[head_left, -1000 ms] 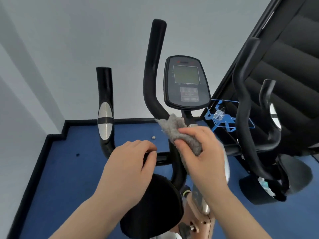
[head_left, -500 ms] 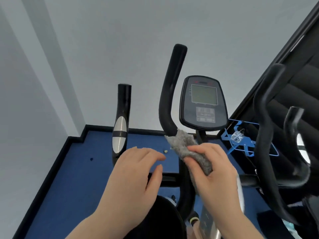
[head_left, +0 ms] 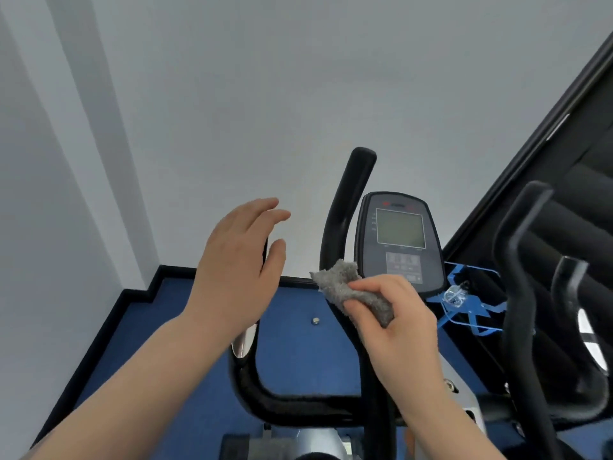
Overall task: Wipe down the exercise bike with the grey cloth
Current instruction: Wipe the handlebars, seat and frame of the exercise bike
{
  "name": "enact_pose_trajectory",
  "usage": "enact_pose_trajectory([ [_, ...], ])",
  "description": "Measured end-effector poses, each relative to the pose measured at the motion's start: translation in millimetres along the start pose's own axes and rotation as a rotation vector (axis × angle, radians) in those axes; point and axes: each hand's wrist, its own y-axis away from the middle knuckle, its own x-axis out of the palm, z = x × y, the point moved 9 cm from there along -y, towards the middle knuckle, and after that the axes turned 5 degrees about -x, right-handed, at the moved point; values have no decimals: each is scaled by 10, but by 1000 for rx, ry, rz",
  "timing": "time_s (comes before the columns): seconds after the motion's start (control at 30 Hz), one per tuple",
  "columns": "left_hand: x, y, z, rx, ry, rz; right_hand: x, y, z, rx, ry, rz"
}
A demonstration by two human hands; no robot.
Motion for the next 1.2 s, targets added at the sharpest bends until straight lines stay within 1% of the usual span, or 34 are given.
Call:
enact_pose_trajectory([
  [0.07, 84, -48, 46, -9, -15, 46, 91, -214, 6, 5, -13, -38],
  [0.13, 124, -89, 62, -16, -27, 59, 161, -444, 26, -9, 2, -85],
  [0.2, 134, -117, 59, -17, -60, 56, 205, -591, 44, -45, 45, -124],
  [0.3, 118, -136, 55, -16, -106, 44, 215, -674, 124, -132, 135, -141],
  [0.37, 105, -138, 55, -11, -103, 43, 21, -747, 159, -127, 142, -222],
  [0.47, 97, -130, 60, 4, -93, 45, -537, -999, 249, -96, 27, -427],
  [0.5, 98, -126, 63, 6, -91, 45, -650, -1110, 325, -114, -15, -432],
  [0.53, 100, -123, 66, 7, -91, 42, -672, -1227, 400, -130, -53, -388],
  [0.57, 101, -120, 72, 7, -93, 37, -600, -1328, 456, -136, -68, -304],
  [0.63, 108, -117, 85, 10, -101, 35, -319, -1419, 507, -124, -30, -113],
  [0.67, 106, -120, 87, 13, -102, 36, -238, -1410, 500, -118, -8, -67],
  [0.73, 101, -129, 90, 22, -99, 41, -290, -1349, 381, -68, -16, -76],
  [0.8, 97, -133, 104, 25, -99, 46, -467, -1248, 160, 49, -69, -130],
  [0.87, 98, -127, 113, 31, -103, 44, -538, -1196, 35, 134, -197, -189],
  [0.93, 114, -129, 107, 39, -107, 44, -430, -1178, 57, 166, -328, -229],
  [0.97, 120, -130, 110, 39, -108, 46, -338, -1131, 65, 187, -351, -248],
  [1.03, 121, -139, 115, 34, -107, 44, -152, -933, 25, 213, -291, -277],
  [1.1, 121, -145, 108, 35, -112, 42, 46, -670, 6, 203, -156, -205],
  [1.2, 122, -147, 93, 46, -116, 39, 155, -495, -10, 154, -27, -4],
])
